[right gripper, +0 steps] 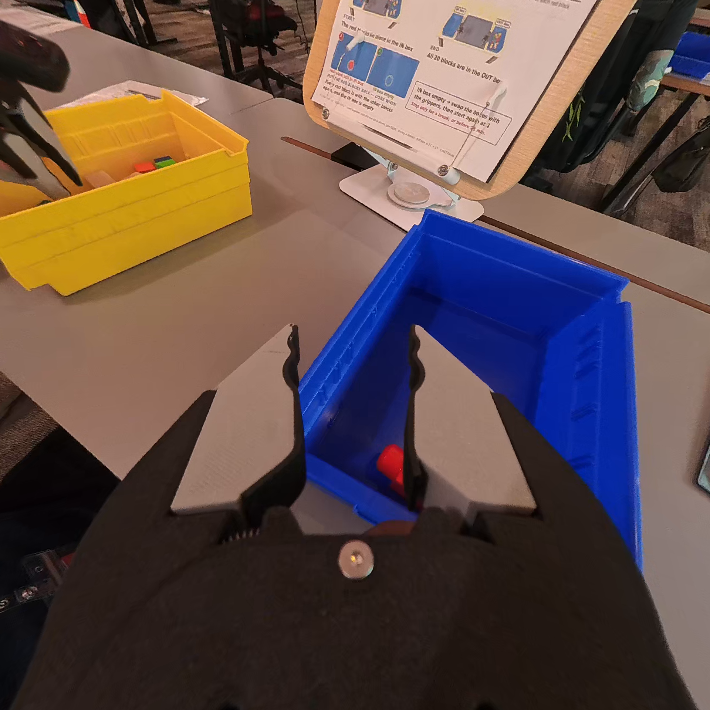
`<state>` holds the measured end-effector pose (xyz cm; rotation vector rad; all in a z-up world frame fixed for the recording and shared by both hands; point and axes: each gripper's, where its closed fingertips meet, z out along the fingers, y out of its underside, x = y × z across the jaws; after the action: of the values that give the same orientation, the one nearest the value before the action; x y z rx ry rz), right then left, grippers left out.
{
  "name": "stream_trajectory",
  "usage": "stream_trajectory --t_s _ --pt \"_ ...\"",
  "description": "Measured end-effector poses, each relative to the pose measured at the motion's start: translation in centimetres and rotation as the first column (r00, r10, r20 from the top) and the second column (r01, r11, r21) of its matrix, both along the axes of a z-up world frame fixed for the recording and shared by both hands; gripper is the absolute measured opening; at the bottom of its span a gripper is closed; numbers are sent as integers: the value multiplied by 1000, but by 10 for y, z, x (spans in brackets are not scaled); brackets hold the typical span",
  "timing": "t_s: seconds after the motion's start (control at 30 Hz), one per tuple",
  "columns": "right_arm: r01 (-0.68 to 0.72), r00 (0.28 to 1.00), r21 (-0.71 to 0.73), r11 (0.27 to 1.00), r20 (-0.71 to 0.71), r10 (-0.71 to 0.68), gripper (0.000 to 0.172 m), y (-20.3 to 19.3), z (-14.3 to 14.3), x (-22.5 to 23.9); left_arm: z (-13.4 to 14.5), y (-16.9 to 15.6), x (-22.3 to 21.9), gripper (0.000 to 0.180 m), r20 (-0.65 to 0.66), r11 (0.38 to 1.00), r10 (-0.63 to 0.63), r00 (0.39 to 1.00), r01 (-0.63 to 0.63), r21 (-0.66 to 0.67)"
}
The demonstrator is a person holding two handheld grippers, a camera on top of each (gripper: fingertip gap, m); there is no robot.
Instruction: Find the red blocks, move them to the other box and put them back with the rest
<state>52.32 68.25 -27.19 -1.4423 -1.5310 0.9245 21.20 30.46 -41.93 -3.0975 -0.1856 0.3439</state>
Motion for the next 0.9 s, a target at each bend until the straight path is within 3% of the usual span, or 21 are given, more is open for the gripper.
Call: stream_trajectory --t_s 0.03,0.13,0.23,0.33,0.4,0.47,0.5,0.57,0.6,0.63,0.67,0.77,0.83,0.9 --pt "-1 1000 0 1000 -3 1 55 0 1 1 -4 0 0 30 12 1000 -7 1000 7 -9" --pt "-10 1000 -6 1000 -12 10 54 -2 3 3 -14 -4 -1 22 36 998 -11 999 13 -68" --pt "-27 999 -24 999 -19 27 54 -3 5 5 -3 5 -6 20 -45 1000 -14 999 13 -22" --pt "-97 995 -97 991 -27 95 54 -15 3 4 42 31 -6 20 -264 986 -26 964 68 151" --pt "-157 988 -157 975 -32 154 54 -26 1 2 85 65 18 20 -380 921 -38 924 180 344" --pt "-203 979 -200 958 -42 199 55 -36 0 -3 134 108 59 20 -553 763 -88 829 413 497" --pt "-232 973 -223 947 -50 226 55 -42 0 -5 151 131 95 20 -623 634 -154 767 560 534" --pt "-308 951 -287 907 -79 298 55 -60 2 -7 171 168 188 20 -769 242 -283 573 818 521" --pt "-358 933 -330 873 -101 345 55 -73 3 -8 171 175 235 20 -827 40 -317 464 878 477" --pt "-417 908 -376 827 -128 399 55 -87 6 -7 168 177 272 20 -861 -115 -330 387 889 444" --pt "-482 873 -420 769 -161 460 56 -103 9 -4 163 181 294 20 -861 -188 -341 378 870 457" --pt "-650 738 -501 571 -237 632 60 -150 17 11 157 189 320 20 -863 -280 -333 381 834 476" --pt "-688 688 -516 510 -241 684 60 -168 14 15 158 191 325 20 -862 -307 -329 385 820 483" --pt "-704 658 -532 471 -238 715 59 -179 10 16 159 193 324 20 -879 -289 -309 362 846 449"
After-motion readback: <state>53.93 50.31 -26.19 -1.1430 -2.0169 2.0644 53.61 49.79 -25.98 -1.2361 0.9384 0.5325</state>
